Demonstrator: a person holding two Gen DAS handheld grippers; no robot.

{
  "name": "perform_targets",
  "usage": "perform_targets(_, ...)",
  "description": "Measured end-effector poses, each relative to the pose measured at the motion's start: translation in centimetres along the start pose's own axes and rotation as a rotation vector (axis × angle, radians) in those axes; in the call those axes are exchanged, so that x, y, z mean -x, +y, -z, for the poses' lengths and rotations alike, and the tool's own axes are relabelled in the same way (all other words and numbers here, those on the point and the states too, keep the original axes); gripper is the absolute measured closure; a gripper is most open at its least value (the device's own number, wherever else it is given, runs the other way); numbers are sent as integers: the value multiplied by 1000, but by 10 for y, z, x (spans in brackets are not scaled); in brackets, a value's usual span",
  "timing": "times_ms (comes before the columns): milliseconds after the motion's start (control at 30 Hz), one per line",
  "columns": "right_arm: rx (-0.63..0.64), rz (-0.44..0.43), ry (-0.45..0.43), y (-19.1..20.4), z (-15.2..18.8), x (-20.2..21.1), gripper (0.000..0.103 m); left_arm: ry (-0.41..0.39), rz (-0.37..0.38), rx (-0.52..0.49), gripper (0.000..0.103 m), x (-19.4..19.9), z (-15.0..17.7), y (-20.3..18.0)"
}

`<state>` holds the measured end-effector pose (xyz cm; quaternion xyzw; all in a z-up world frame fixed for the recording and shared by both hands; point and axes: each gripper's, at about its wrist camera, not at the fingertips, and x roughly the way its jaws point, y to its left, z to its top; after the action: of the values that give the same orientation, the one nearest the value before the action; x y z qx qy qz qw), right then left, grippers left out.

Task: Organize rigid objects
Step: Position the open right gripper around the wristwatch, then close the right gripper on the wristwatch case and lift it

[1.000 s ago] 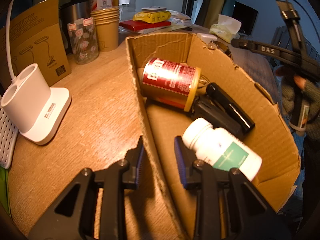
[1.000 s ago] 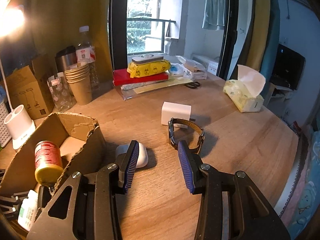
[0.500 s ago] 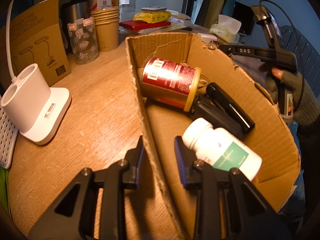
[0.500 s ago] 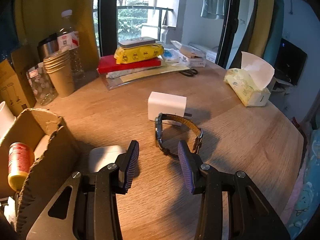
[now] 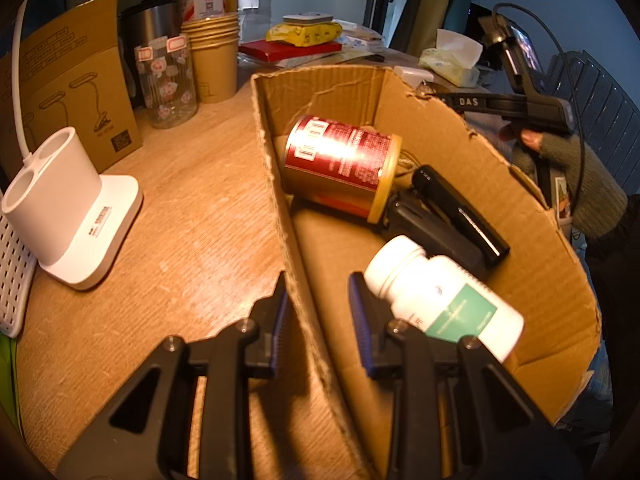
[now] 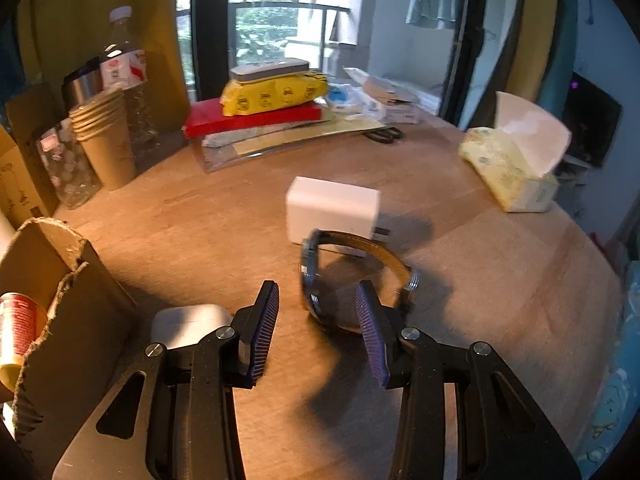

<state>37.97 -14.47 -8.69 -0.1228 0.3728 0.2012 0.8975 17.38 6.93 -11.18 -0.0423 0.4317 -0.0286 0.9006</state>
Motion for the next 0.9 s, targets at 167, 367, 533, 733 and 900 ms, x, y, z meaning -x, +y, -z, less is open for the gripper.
perform_targets(167,-20,-23,13,-3,-6,-6,73,0,0,0,73,0,0,0)
perform_targets(367,-2,-30,47,1,-9,-16,82,0,0,0,73,0,0,0)
perform_targets(533,10,-12,57,3,-10,-20,89,0,0,0,73,0,0,0)
perform_targets(733,14,3,60,3,-11,-22,92,0,0,0,73,0,0,0)
perform_targets(900,19,2,40,5,-10,-16,92,0,0,0,73,0,0,0)
